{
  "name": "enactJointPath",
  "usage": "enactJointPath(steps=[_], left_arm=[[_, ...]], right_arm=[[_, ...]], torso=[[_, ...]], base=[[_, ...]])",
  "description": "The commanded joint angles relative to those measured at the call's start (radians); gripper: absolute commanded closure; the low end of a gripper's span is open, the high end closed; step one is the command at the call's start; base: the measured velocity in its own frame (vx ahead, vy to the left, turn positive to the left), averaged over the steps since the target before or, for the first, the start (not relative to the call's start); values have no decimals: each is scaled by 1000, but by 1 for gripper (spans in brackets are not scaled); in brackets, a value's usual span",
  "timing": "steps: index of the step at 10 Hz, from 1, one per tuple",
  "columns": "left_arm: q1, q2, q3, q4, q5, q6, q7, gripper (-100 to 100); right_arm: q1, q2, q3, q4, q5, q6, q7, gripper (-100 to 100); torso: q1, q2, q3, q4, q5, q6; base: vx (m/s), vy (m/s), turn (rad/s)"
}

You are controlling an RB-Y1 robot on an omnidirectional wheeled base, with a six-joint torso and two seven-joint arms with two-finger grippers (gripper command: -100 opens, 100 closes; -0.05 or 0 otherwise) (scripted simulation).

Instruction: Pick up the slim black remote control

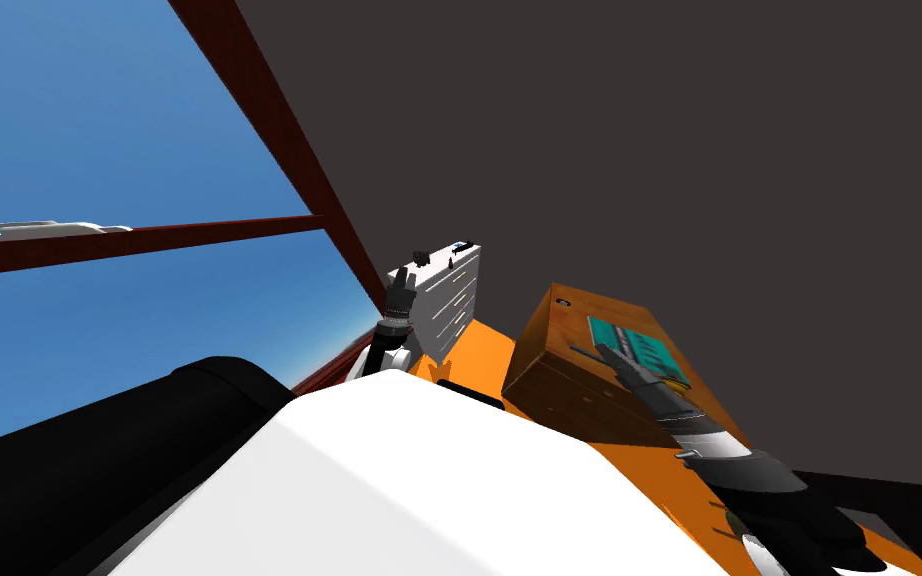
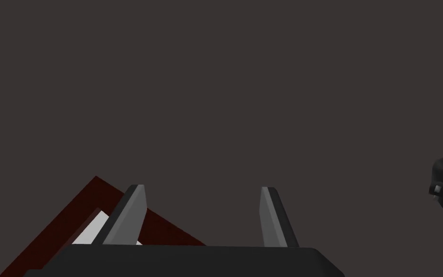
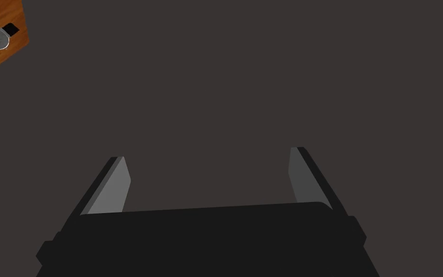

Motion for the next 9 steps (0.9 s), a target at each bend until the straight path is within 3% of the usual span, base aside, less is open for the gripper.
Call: enactJointPath(steps=[1,6,9], left_arm=[[0,0,0,0,0,0,0,0],[0,0,0,0,0,0,0,0],[0,0,0,0,0,0,0,0]], right_arm=[[43,-50,-22,30,50,-17,-22,-100],[99,-179,-49,70,118,-28,-51,-100],[157,-268,-71,116,180,-39,-75,-100]], torso=[[0,0,0,0,0,0],[0,0,0,0,0,0],[-1,0,0,0,0,1]], base=[[-17,-52,443],[-12,-36,165],[-16,-41,215]])
